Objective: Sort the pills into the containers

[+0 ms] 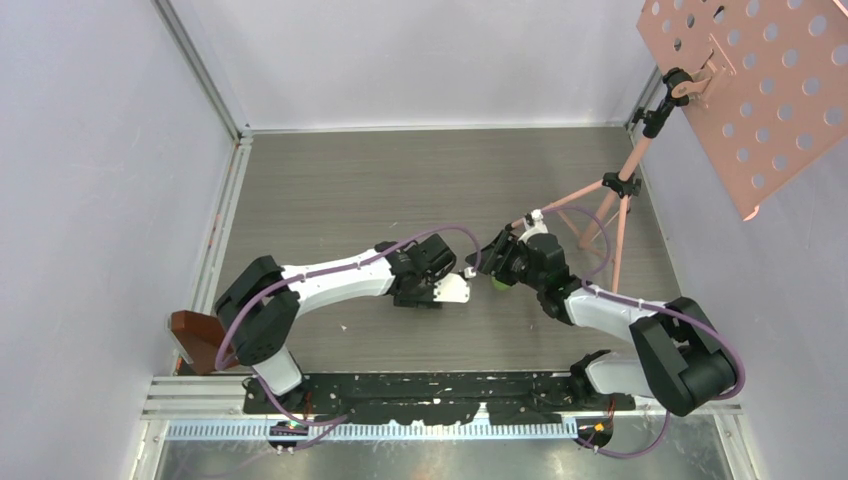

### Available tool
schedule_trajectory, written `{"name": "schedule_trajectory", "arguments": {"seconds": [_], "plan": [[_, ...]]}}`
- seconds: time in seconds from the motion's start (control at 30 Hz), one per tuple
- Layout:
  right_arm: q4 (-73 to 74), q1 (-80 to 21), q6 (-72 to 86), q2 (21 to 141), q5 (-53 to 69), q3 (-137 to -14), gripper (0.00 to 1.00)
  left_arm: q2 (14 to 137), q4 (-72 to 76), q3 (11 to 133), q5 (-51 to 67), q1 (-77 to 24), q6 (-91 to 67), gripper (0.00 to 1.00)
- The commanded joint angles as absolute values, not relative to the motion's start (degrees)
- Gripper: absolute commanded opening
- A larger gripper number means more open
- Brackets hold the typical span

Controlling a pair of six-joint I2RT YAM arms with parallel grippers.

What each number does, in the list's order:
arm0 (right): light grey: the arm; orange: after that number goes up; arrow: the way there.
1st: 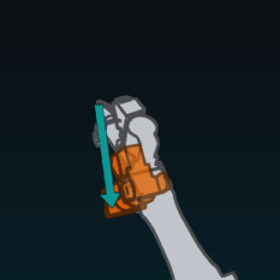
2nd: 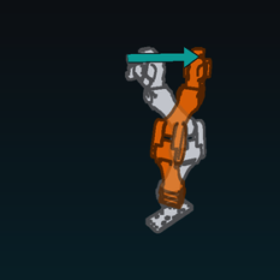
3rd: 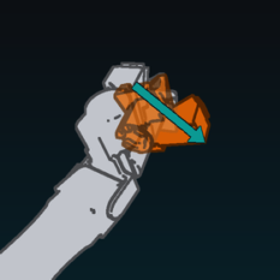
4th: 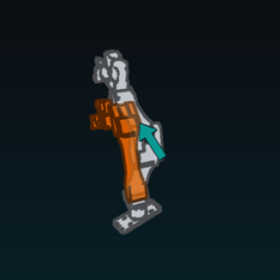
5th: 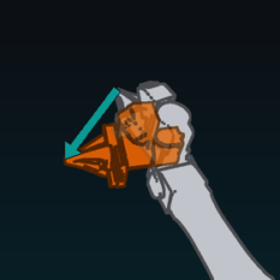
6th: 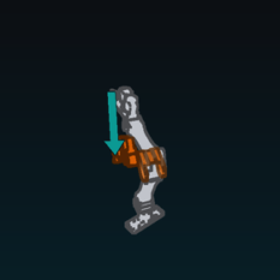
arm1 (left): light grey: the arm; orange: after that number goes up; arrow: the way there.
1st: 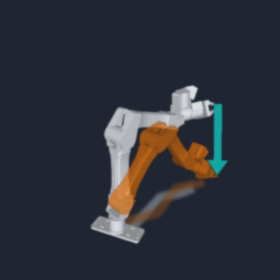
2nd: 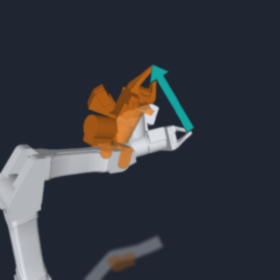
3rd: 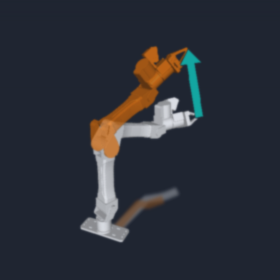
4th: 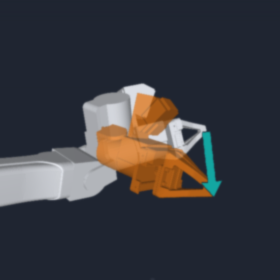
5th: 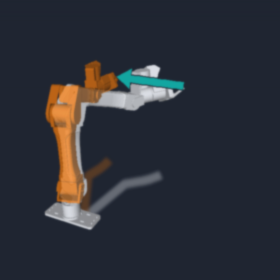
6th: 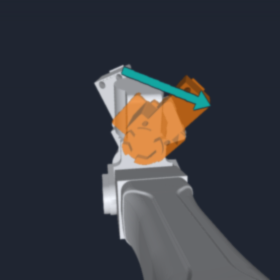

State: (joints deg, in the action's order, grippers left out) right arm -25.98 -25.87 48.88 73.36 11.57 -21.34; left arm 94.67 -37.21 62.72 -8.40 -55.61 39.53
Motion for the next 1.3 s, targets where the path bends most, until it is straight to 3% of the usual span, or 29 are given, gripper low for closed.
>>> {"name": "schedule_trajectory", "arguments": {"seconds": [0.0, 1.27], "plan": [[-26.72, -25.37, 48.78, 71.50, 10.41, -20.97, 0.63, 95.15, -39.02, 64.87, -11.27, -56.20, 40.14, 0.00], [-30.23, -21.92, 50.26, 74.04, 13.37, -18.38, 0.61, 100.42, -42.57, 68.68, -17.51, -58.70, 37.27, 0.00]]}}
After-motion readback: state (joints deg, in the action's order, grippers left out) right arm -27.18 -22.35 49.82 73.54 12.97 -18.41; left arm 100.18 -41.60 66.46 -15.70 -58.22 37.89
